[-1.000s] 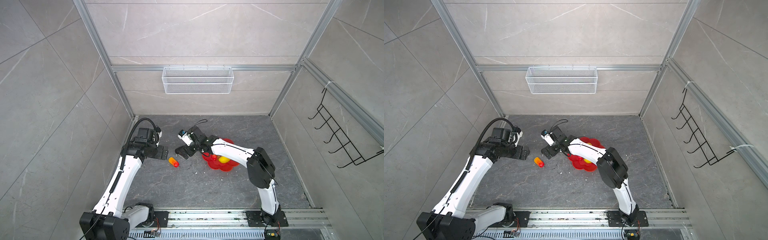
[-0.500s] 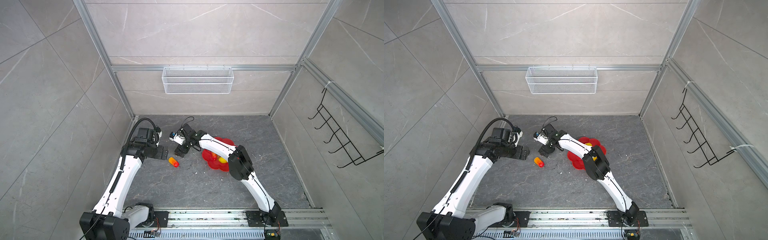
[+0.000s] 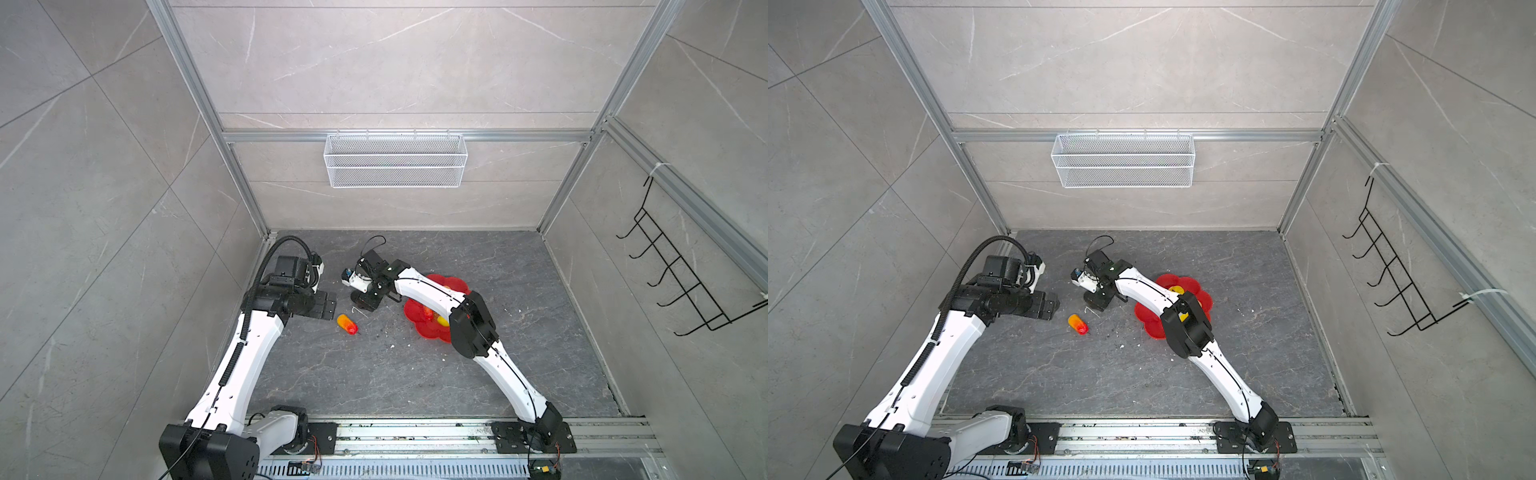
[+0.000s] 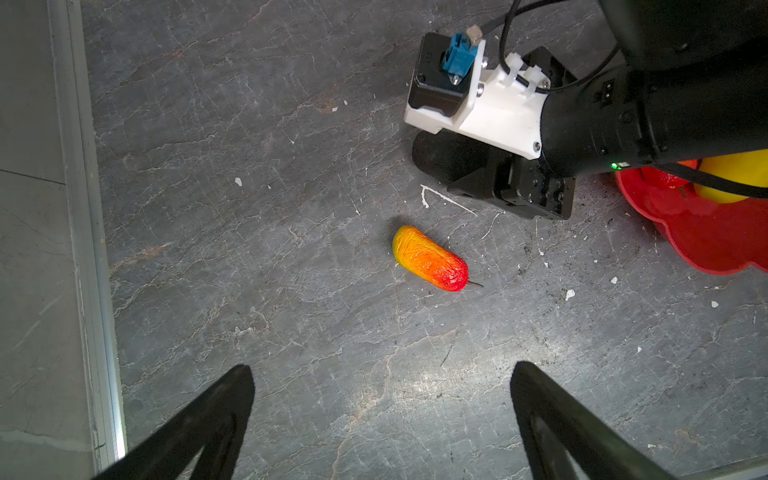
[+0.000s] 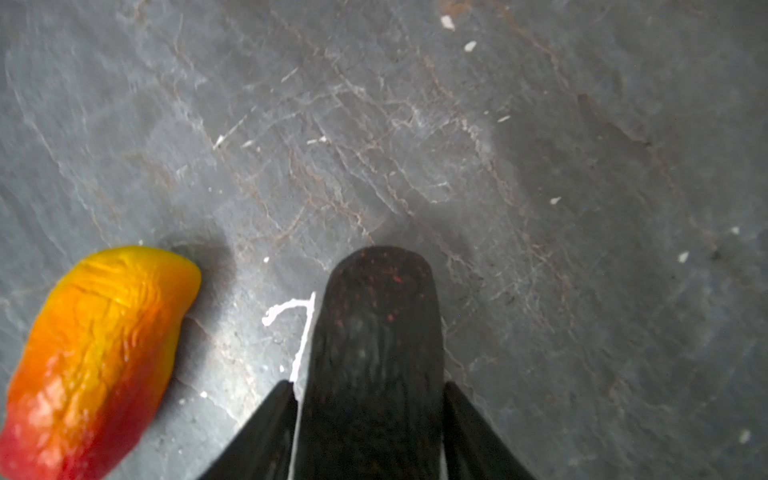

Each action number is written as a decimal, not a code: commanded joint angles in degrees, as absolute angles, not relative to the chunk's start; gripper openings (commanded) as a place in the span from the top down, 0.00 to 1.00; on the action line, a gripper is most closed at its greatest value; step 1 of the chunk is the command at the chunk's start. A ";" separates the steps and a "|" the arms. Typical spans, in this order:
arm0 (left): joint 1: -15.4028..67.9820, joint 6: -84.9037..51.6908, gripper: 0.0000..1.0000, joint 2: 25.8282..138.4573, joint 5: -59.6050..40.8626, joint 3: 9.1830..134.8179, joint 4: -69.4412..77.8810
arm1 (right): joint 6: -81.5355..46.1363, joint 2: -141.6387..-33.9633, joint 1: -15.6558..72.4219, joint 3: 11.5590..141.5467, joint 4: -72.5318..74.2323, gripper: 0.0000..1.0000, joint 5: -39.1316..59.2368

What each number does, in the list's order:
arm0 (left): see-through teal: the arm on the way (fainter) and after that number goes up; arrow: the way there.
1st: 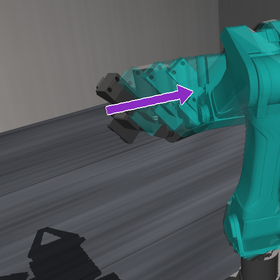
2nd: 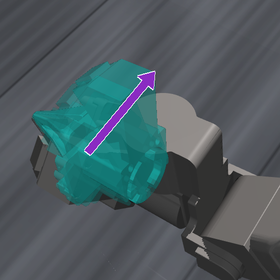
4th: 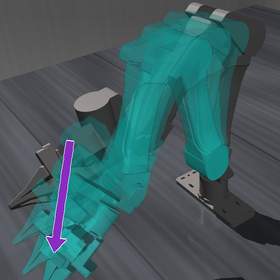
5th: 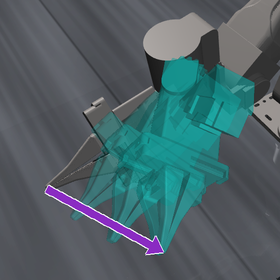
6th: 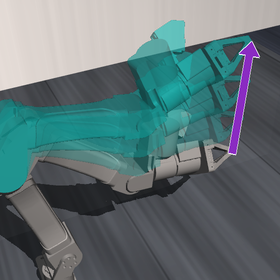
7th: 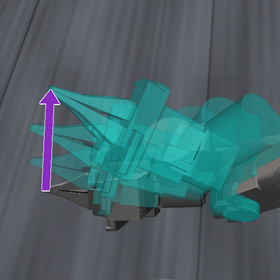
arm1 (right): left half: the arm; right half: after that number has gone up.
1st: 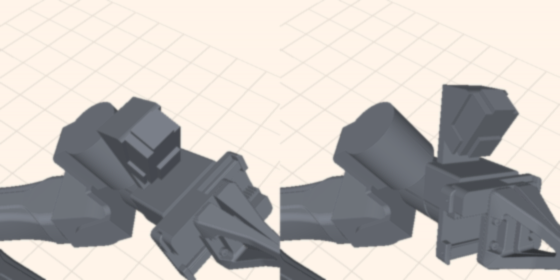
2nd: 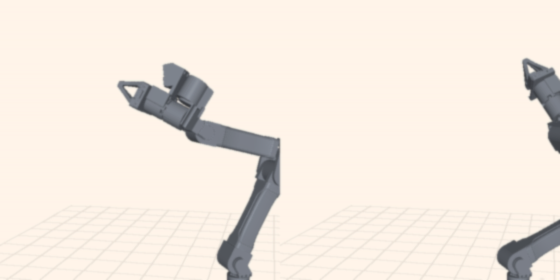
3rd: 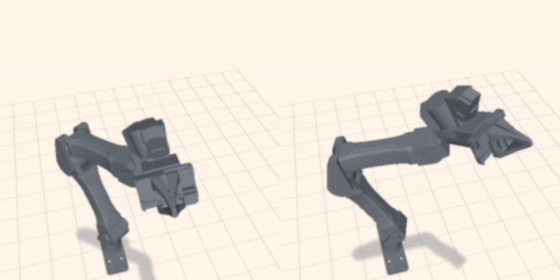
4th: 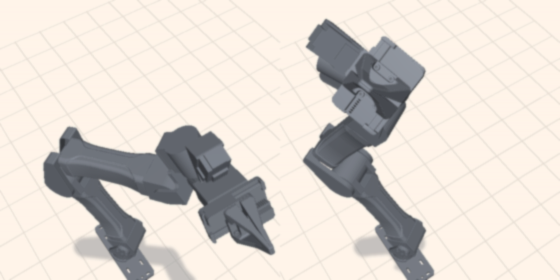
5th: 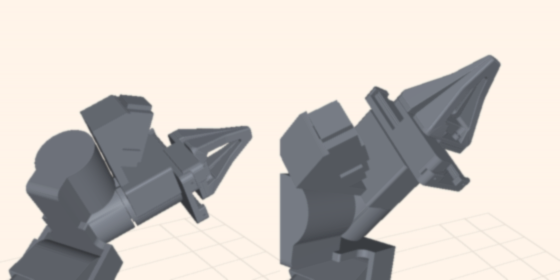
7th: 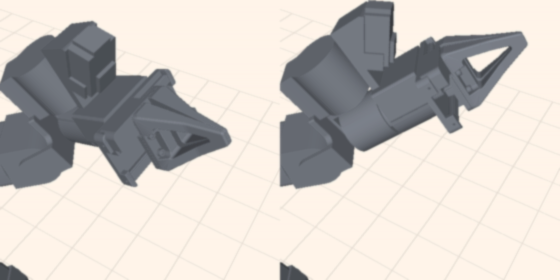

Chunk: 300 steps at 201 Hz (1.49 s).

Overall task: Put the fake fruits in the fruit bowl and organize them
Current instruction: 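Lower the black avocado into the bowl and release it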

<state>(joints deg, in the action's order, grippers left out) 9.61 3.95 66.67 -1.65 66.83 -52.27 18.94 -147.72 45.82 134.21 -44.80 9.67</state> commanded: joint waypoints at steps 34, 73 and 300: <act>9.32 5.27 0.00 65.70 -1.83 66.80 -51.80 | 16.70 -140.30 45.03 129.21 -46.15 0.68 10.70; 9.32 5.27 0.00 65.48 -2.13 66.86 -51.84 | 10.48 -120.94 42.68 109.87 -39.41 0.69 10.41; 9.32 4.99 0.00 66.75 -3.41 67.42 -51.87 | -13.92 -103.00 38.72 73.61 -35.57 0.61 3.70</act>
